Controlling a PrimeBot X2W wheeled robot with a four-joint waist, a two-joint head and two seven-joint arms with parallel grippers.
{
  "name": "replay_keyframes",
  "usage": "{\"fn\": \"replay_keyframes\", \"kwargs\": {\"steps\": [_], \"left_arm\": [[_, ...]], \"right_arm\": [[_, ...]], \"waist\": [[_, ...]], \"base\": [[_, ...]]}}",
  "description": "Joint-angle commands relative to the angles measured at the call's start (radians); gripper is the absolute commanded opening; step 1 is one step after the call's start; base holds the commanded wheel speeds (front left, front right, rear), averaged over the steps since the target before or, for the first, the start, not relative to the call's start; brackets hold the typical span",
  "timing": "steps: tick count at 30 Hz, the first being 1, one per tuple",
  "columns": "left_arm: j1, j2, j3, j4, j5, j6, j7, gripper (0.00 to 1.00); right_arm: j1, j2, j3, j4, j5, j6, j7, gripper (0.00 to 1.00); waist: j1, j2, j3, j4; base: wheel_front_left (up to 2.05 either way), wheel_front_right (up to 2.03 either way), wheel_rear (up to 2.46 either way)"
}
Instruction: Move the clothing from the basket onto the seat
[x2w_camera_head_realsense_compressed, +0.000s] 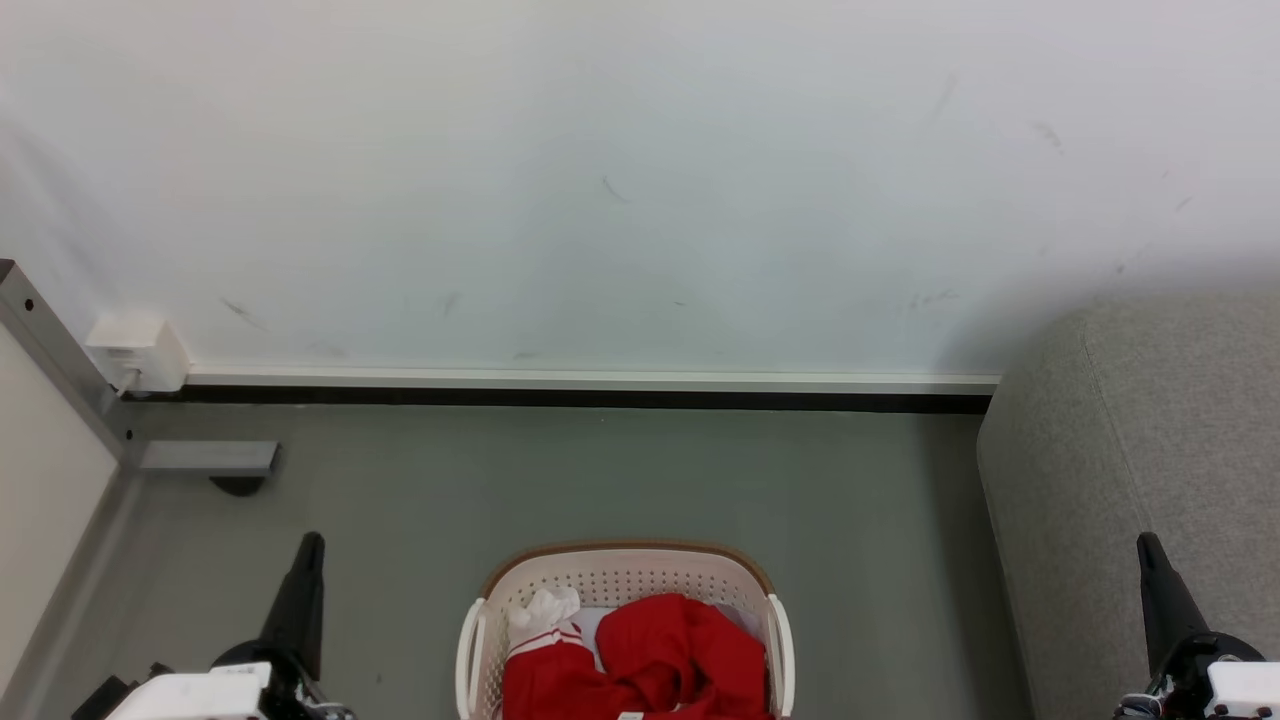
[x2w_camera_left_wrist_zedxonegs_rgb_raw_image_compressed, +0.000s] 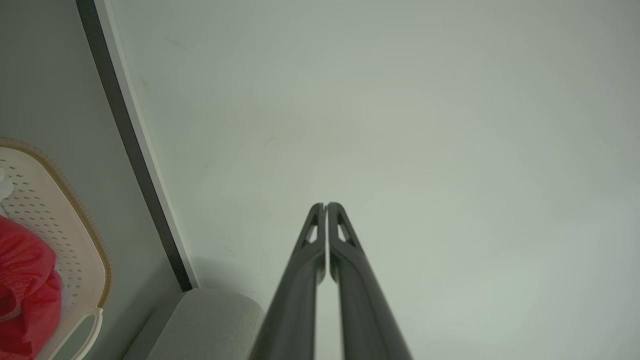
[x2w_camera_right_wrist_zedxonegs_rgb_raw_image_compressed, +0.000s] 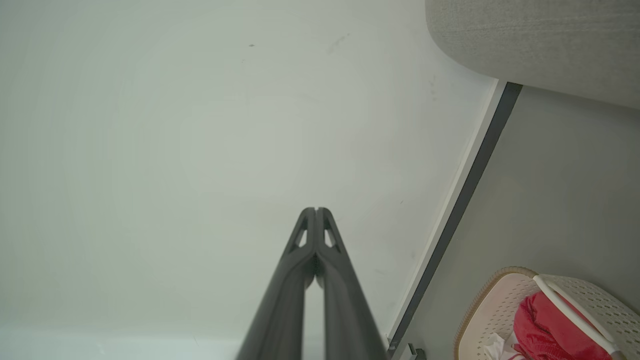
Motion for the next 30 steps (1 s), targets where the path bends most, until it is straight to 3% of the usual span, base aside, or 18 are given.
{"fn": "replay_keyframes", "kwargs": {"steps": [1, 30], "left_arm": [[-0.007, 0.003, 0.001, -0.004, -0.012, -0.005, 0.003, 0.0], [-0.007, 0.003, 0.001, -0.004, -0.012, -0.005, 0.003, 0.0]], "right_arm": [[-0.012, 0.001, -0.003, -0.005, -0.005, -0.002, 0.001, 0.0], [-0.012, 0.001, -0.003, -0.005, -0.005, -0.002, 0.001, 0.0]], "waist": [[0.0, 0.0, 0.0, 0.0], [0.0, 0.0, 0.0, 0.0]], "base": [[0.0, 0.0, 0.0], [0.0, 0.0, 0.0]]}}
